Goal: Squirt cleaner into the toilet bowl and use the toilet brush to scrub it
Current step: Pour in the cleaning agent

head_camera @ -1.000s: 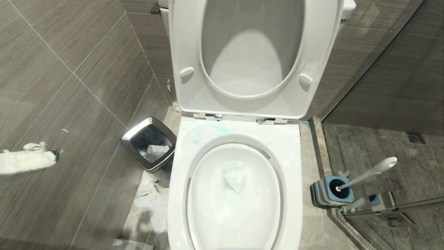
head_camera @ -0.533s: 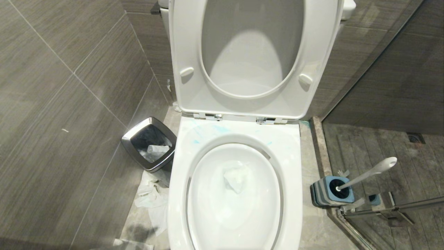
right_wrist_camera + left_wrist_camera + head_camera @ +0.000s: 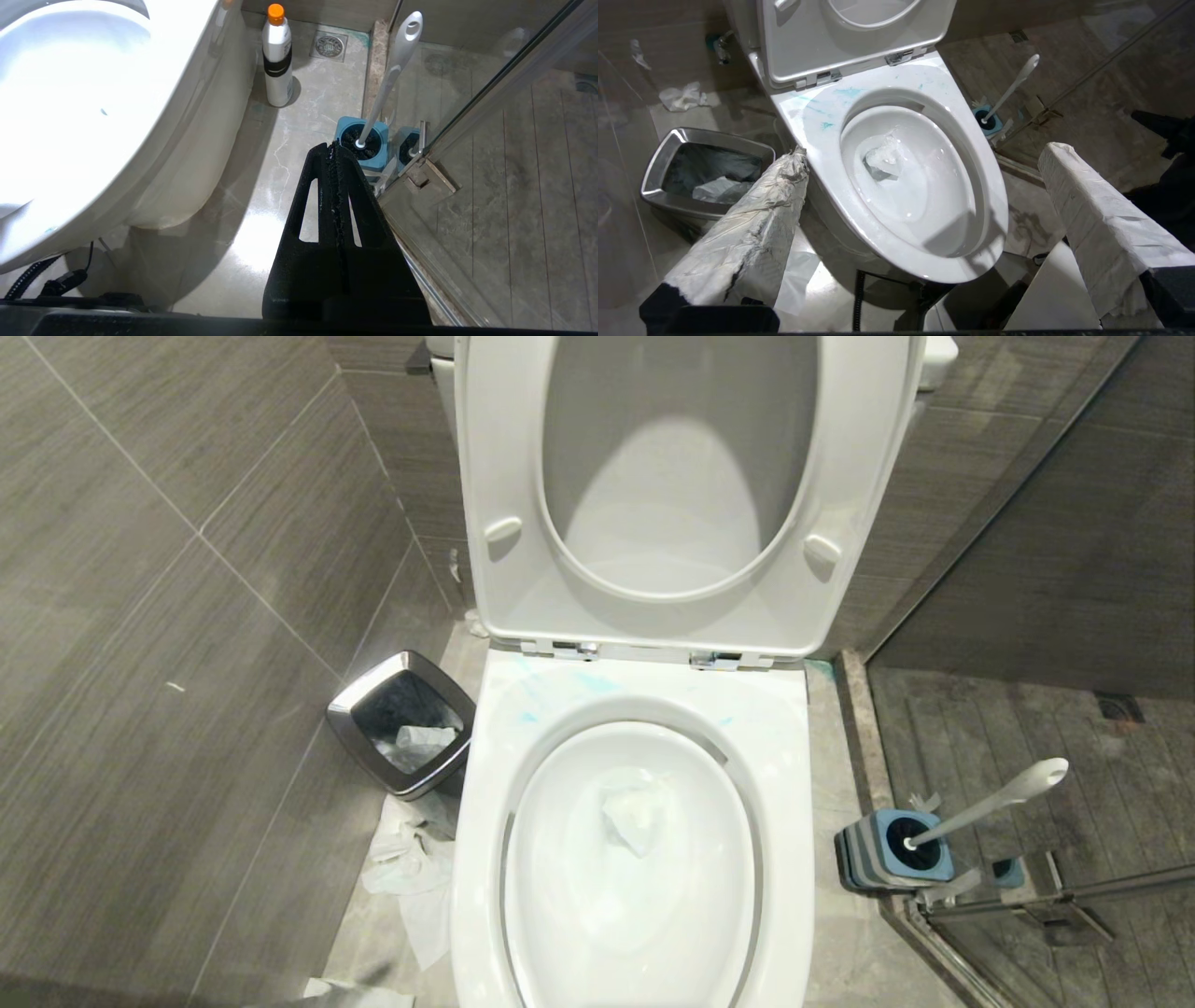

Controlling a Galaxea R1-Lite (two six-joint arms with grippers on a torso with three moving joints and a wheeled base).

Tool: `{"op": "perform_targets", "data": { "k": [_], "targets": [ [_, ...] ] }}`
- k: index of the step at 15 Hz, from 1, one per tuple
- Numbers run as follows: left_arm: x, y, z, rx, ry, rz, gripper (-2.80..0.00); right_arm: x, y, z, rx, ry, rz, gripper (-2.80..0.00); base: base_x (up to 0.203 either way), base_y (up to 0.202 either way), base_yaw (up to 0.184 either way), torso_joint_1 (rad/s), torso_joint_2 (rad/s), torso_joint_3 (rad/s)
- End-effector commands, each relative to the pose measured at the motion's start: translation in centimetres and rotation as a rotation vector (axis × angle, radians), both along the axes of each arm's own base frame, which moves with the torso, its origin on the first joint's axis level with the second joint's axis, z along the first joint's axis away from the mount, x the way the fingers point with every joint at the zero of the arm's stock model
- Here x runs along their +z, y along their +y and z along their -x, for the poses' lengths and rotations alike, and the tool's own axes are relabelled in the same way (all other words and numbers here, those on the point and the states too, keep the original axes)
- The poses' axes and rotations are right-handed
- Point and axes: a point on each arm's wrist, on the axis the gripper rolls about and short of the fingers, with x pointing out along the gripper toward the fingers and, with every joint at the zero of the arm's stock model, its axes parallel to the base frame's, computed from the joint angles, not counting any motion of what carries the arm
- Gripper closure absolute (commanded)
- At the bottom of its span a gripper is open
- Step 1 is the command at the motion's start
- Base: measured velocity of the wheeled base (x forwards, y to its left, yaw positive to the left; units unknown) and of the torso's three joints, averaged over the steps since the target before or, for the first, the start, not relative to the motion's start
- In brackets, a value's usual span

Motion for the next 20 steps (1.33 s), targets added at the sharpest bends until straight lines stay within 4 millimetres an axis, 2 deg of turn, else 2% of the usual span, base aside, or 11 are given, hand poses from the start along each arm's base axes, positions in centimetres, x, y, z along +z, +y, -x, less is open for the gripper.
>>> {"op": "perform_targets", "data": {
  "k": [1,2,3,6,10,13,16,18,20],
  "targets": [
    [-0.8,0.6,1.7,-0.003,-0.051,-0.002,-2.8,-0.2,0.0,0.0,0.001,0.006,0.0,0.0,0.0,0.0,0.0,0.0,0.0,0.0],
    [-0.9,0.7,2.0,0.001,-0.072,-0.003,-2.8,-0.2,0.0,0.0,0.001,0.006,0.0,0.0,0.0,0.0,0.0,0.0,0.0,0.0],
    [-0.6,0.7,2.1,0.002,-0.092,0.004,0.0,-0.2,0.0,0.0,0.001,0.005,0.001,0.0,0.0,0.0,0.0,0.0,0.0,0.0],
    [0.1,0.8,2.8,0.037,-0.163,0.033,0.0,-0.2,0.0,0.0,0.001,0.006,0.001,0.0,0.0,0.0,0.0,0.0,0.0,0.0],
    [0.5,0.9,4.9,0.093,-0.29,0.067,0.0,-0.2,0.0,0.0,0.001,0.006,0.0,0.0,0.0,0.0,0.0,0.0,0.0,0.0],
    [0.3,1.1,7.6,0.127,-0.413,0.117,0.0,-0.2,0.0,0.0,0.001,0.006,0.001,0.0,0.0,0.0,0.0,0.0,0.0,0.0],
    [-1.1,1.4,11.3,0.167,-0.525,0.152,0.0,-0.2,0.0,0.0,0.001,0.006,0.001,0.0,0.0,0.0,0.0,0.0,0.0,0.0],
    [-0.2,1.7,13.1,0.216,-0.582,0.214,0.0,-0.2,0.0,0.0,0.001,0.006,0.0,0.0,0.0,0.0,0.0,0.0,0.0,0.0],
    [-0.3,1.7,13.1,0.235,-0.57,0.232,0.0,-0.2,0.0,0.0,0.001,0.006,0.0,0.0,0.0,0.0,0.0,0.0,0.0,0.0]
  ]
}}
